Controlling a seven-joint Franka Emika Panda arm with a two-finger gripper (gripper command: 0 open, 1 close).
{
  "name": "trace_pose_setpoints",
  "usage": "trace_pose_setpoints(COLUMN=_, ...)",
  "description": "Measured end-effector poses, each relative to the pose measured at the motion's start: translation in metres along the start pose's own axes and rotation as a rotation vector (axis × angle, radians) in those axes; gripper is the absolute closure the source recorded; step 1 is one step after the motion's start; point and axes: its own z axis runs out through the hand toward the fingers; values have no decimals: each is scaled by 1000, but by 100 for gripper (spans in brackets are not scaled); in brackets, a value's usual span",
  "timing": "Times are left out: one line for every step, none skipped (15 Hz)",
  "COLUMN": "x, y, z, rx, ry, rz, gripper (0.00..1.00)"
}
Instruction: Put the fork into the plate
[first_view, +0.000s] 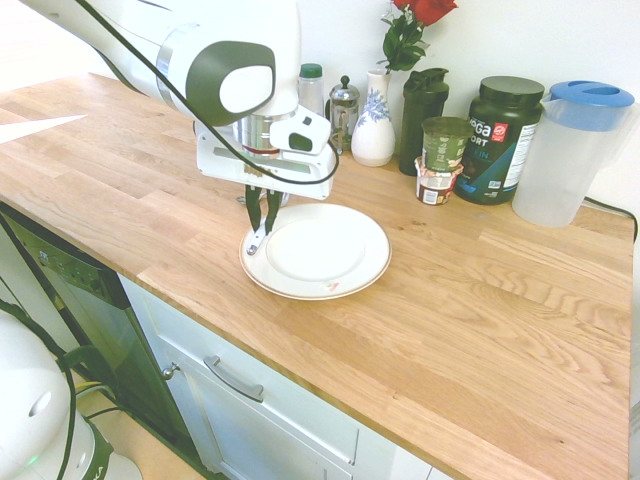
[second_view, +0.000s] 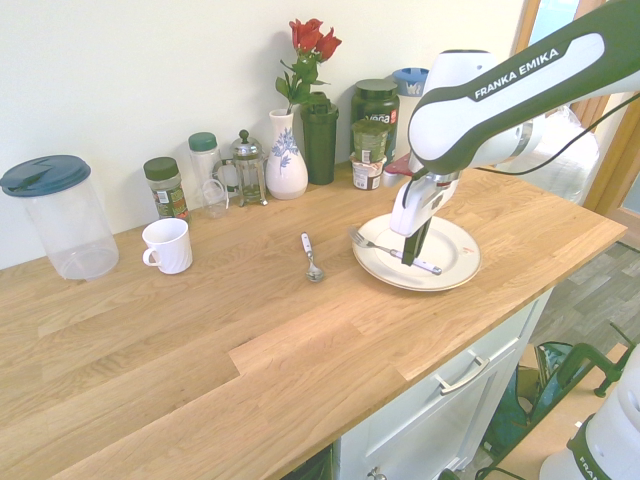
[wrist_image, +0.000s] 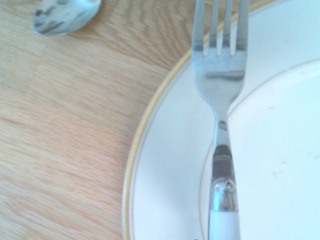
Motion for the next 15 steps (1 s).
trace_pose_setpoints(x=4, y=3, z=1, rx=0, ry=-3, rz=6, gripper=100)
trace_pose_setpoints(x=8, y=4, z=1, rx=0, ry=-3, rz=10, gripper=100)
trace_pose_setpoints(x=12, y=4, z=0, rx=-1, ry=-3, rz=14, gripper=100)
trace_pose_setpoints(x=16, y=3, z=1, rx=-3, ry=-7, rz=16, gripper=100)
trace_pose_setpoints(x=19, y=3, z=4, rx=-7, ry=-15, rz=23, gripper=100)
trace_pose_setpoints(x=22, y=1, z=6, rx=-11, ry=-21, rz=31, gripper=100)
trace_pose_setpoints(x=26, y=-1, z=9, rx=-16, ry=-28, rz=38, gripper=100)
trace_pose_setpoints(x=29, y=-3, z=12, rx=-20, ry=-32, rz=41, gripper=100)
trace_pose_setpoints(x=32, y=-5, z=14, rx=-25, ry=-37, rz=42, gripper=100)
trace_pose_setpoints(x=34, y=-7, z=15, rx=-30, ry=-42, rz=44, gripper=100)
trace_pose_setpoints(x=35, y=-8, z=16, rx=-37, ry=-47, rz=47, gripper=100)
trace_pose_setpoints(x=36, y=-10, z=17, rx=-42, ry=-50, rz=49, gripper=0)
trace_pose_setpoints(x=36, y=-11, z=18, rx=-47, ry=-58, rz=48, gripper=0)
trace_pose_setpoints(x=36, y=-12, z=19, rx=-52, ry=-70, rz=47, gripper=0)
trace_pose_setpoints(x=36, y=-12, z=19, rx=-54, ry=-76, rz=46, gripper=0)
